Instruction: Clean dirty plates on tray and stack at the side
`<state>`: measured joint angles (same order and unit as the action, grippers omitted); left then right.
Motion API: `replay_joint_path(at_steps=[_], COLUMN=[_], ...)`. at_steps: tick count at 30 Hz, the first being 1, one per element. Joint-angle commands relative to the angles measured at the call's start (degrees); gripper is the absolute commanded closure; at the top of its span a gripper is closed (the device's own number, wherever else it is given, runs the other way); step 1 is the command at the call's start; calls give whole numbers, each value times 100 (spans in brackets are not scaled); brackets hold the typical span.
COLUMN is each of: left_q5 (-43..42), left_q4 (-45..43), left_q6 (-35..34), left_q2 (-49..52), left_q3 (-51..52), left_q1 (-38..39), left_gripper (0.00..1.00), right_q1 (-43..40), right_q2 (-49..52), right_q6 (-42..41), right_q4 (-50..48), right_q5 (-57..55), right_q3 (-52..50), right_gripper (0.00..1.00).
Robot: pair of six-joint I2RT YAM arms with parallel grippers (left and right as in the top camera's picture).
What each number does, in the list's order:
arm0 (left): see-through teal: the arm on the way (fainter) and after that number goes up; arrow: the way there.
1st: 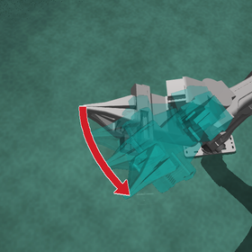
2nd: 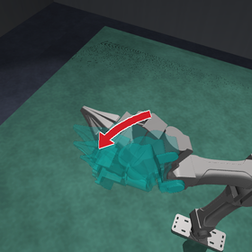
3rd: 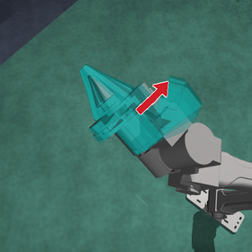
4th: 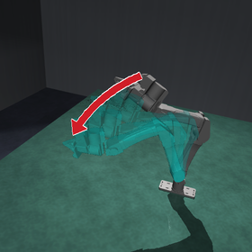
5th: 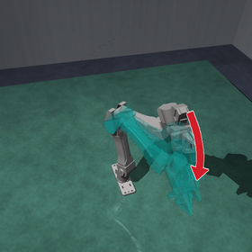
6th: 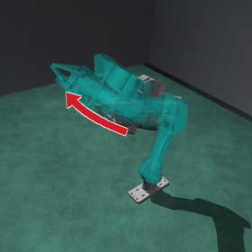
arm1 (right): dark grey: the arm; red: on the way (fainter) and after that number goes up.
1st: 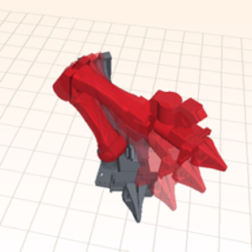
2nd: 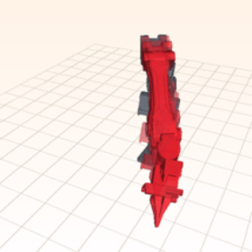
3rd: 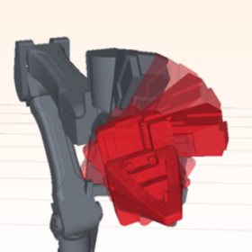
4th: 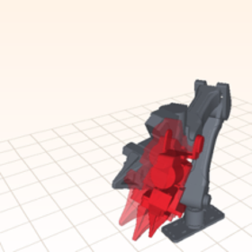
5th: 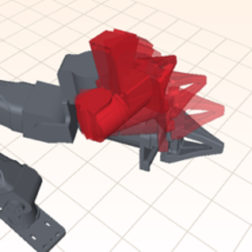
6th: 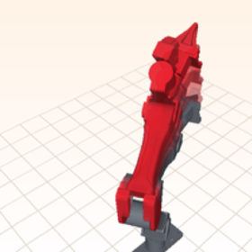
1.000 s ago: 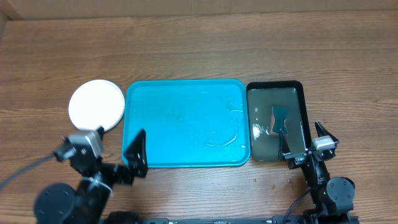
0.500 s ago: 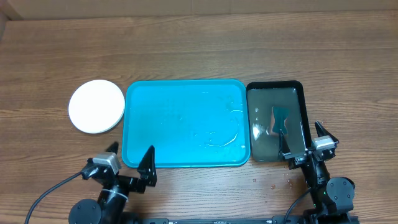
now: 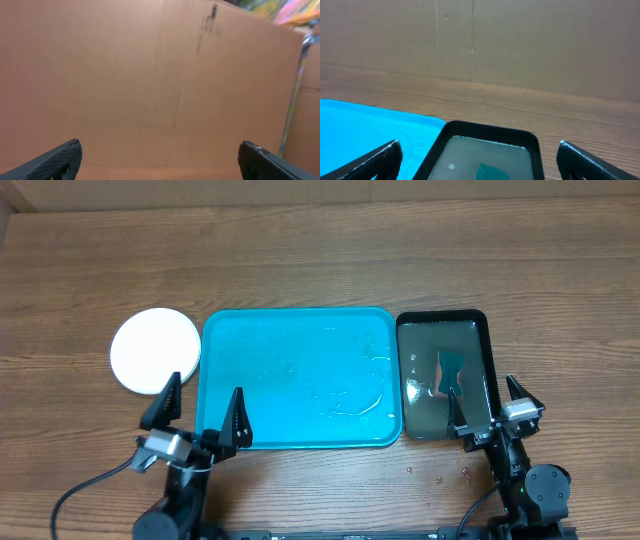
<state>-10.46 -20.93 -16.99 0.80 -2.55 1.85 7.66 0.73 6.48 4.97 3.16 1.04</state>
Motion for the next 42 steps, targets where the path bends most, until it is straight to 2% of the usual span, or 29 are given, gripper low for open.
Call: replay_joint_path(at_steps=[1, 8, 12, 15, 18, 42], left_q5=[422, 1078, 1095, 933, 938, 942], left_q4=[170, 1679, 2568, 2540, 2540, 2540], left_q6=[-280, -179, 505, 1228, 1488, 1488], left_q2=[-59, -59, -59, -61, -61, -55], left_q3=[225, 227, 227, 225, 225, 227], left_q1=[-2, -2, 0, 0, 0, 0], left_gripper=[0, 0, 0, 0, 0, 0], right_q1=[33, 33, 33, 33, 31, 33], right_q2=[-57, -57, -57, -57, -57, -57], right_q6=[42, 42, 42, 42, 42, 42], right_q4=[-35, -35, -35, -35, -35, -35], right_q5=[-7, -7, -7, -7, -7, -7], right_q3=[-59, -59, -59, -59, -59, -59], right_gripper=[0, 0, 0, 0, 0, 0])
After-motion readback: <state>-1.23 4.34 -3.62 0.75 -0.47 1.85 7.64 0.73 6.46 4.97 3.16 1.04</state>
